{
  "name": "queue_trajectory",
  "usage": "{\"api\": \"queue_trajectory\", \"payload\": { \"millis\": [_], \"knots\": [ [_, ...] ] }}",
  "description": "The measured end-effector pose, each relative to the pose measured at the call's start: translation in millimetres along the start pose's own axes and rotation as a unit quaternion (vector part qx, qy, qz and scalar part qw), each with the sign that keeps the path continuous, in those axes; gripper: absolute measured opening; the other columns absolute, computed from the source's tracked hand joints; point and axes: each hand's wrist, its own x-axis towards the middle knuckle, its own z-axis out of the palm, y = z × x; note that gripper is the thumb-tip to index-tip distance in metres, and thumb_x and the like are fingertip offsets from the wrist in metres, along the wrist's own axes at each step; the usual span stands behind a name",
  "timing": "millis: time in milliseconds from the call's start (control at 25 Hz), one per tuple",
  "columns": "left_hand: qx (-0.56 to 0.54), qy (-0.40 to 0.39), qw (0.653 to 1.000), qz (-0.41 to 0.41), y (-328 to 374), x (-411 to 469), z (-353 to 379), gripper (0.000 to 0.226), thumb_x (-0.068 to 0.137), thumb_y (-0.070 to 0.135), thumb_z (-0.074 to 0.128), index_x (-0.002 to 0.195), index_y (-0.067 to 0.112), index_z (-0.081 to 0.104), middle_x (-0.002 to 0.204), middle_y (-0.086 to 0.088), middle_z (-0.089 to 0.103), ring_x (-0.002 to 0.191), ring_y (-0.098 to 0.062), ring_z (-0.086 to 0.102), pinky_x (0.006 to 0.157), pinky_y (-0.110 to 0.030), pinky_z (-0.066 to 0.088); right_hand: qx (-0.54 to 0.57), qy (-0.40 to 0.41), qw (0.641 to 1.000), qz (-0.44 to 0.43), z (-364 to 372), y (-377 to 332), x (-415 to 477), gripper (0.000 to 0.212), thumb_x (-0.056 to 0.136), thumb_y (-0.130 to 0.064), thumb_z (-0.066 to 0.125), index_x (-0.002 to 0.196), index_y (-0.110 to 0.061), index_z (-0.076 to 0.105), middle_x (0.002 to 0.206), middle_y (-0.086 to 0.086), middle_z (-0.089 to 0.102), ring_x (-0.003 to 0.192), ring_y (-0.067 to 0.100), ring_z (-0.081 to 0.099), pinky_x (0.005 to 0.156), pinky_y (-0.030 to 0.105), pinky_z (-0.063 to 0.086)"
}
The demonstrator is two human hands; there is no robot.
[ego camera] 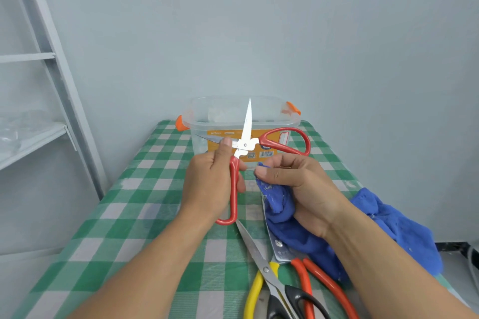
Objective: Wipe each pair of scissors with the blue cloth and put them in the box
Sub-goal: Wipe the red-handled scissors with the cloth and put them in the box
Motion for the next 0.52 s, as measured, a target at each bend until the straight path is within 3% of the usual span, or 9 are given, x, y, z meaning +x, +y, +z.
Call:
{"api": "queue_trajectory", "payload": {
  "millis": [80, 240, 360, 520],
  "knots": [
    [0.01, -0.001, 1.0, -0.004, 2, 0, -3, 0.063, 0.105, 0.049, 0.038, 0.066, 0.013, 0.073, 0.05, -0.01, 0.064, 0.049, -0.018, 0.057, 0.061, -0.031, 0.043, -0.001, -0.01, 0.999, -0.052, 0, -6, -4, 0.012, 0.071, -0.01, 0.074, 0.072, -0.003, 0.064, 0.061, 0.004, 0.063, 0.055, 0.009, 0.06, 0.055, 0.019, 0.049],
    [0.025, -0.014, 1.0, -0.01, 4, 0, -5, 0.064, 0.105, 0.05, 0.037, 0.064, 0.013, 0.071, 0.051, -0.009, 0.064, 0.052, -0.019, 0.059, 0.066, -0.032, 0.048, -0.063, 0.095, 0.979, -0.17, -11, -14, 0, 0.008, 0.085, -0.012, 0.072, 0.077, -0.011, 0.071, 0.07, -0.004, 0.072, 0.064, 0.007, 0.064, 0.059, 0.019, 0.05],
    [0.041, -0.024, 0.999, -0.016, 6, -2, -4, 0.064, 0.104, 0.051, 0.037, 0.067, 0.012, 0.071, 0.051, -0.008, 0.065, 0.051, -0.016, 0.059, 0.064, -0.031, 0.048, -0.17, 0.09, 0.959, -0.207, -10, -8, 3, 0.015, 0.093, -0.007, 0.067, 0.085, -0.016, 0.076, 0.083, -0.003, 0.077, 0.08, 0.011, 0.071, 0.075, 0.023, 0.055],
    [0.06, -0.035, 0.997, -0.02, 9, -5, 0, 0.065, 0.104, 0.051, 0.038, 0.067, 0.009, 0.071, 0.05, -0.008, 0.065, 0.044, -0.011, 0.055, 0.058, -0.027, 0.043, -0.33, 0.073, 0.889, -0.309, -3, 9, 5, 0.022, 0.094, -0.004, 0.066, 0.095, -0.025, 0.072, 0.091, -0.012, 0.073, 0.093, 0.001, 0.066, 0.082, 0.012, 0.047]
  ]
}}
